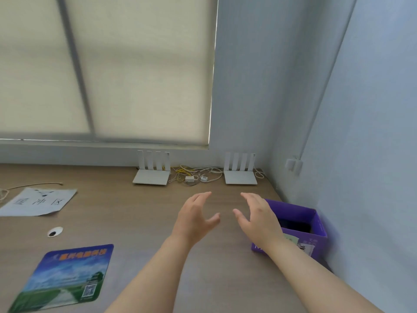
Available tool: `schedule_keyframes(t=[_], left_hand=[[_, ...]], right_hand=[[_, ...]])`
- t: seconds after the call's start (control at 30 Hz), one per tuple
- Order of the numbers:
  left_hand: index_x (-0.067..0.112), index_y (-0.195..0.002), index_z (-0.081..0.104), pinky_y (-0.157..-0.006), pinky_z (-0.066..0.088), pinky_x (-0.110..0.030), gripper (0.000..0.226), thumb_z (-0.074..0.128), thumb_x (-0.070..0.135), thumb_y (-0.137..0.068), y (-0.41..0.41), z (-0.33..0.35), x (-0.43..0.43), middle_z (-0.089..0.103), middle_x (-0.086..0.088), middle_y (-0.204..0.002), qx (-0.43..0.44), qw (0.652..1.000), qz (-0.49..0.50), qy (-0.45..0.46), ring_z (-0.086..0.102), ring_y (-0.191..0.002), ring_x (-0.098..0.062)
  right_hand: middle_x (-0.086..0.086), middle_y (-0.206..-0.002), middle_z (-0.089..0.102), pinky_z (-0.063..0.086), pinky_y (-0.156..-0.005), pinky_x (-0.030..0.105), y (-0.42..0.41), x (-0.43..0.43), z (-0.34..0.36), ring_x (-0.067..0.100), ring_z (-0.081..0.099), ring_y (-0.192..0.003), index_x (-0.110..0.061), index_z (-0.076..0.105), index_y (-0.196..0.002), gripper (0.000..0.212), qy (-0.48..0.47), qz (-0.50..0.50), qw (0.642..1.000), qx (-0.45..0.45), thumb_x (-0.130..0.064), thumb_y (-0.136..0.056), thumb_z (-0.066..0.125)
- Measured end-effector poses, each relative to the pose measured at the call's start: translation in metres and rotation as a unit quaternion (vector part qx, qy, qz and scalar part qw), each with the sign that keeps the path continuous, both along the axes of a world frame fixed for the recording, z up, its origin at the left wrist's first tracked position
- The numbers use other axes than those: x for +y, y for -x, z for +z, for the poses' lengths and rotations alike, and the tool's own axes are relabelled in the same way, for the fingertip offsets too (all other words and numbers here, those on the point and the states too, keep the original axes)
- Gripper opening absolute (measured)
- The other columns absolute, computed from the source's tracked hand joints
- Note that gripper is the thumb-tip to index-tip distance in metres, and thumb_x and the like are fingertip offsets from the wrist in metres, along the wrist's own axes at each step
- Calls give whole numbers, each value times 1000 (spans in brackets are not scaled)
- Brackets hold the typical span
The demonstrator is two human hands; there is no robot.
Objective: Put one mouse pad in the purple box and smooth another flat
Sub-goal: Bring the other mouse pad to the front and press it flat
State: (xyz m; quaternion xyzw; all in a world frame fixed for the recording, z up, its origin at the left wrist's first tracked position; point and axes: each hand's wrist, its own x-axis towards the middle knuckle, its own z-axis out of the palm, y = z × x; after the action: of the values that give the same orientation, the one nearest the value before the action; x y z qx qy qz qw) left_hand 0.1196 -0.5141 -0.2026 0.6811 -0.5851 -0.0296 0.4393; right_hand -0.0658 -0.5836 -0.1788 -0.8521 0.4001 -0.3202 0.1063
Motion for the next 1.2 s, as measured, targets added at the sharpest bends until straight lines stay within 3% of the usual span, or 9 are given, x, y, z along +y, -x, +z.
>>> schedule_keyframes(t=[0.1, 0.37, 0.87, 1.2], left_hand=[[16, -134, 51, -103, 41, -31, 68, 71, 38, -73, -36, 3, 31, 59, 2, -129, 15, 1000, 14, 7, 51, -121, -14], [16, -133, 53, -104, 41, -31, 68, 68, 40, -72, -109, 11, 86, 59, 3, -128, 28, 999, 34, 9, 51, -122, -12], [11, -132, 55, -102, 39, -26, 60, 72, 28, -76, -195, 13, 123, 61, -4, -128, 22, 992, 124, -9, 54, -119, -15], [12, -133, 53, -102, 39, -25, 59, 70, 27, -78, -283, -9, 142, 60, -1, -129, 51, 993, 101, -35, 52, -121, -13]], right_hand=[[2, -138, 50, 37, -108, 37, -37, 29, 3, 18, 41, -129, -15, 46, -136, 54, -2, 5, 1000, 1, -39, -89, 57], [1, -135, 52, 35, -100, 28, -120, 76, 5, 17, 43, -126, -15, 48, -133, 47, -1, 38, 999, 2, -35, -90, 55], [5, -133, 53, 35, -103, 32, -225, 77, -1, 20, 43, -126, -12, 48, -132, 48, -23, 146, 989, 3, -35, -91, 54], [4, -135, 52, 37, -104, 32, -309, 101, -19, 18, 43, -126, -13, 46, -135, 49, -28, 150, 987, 48, -37, -92, 52]])
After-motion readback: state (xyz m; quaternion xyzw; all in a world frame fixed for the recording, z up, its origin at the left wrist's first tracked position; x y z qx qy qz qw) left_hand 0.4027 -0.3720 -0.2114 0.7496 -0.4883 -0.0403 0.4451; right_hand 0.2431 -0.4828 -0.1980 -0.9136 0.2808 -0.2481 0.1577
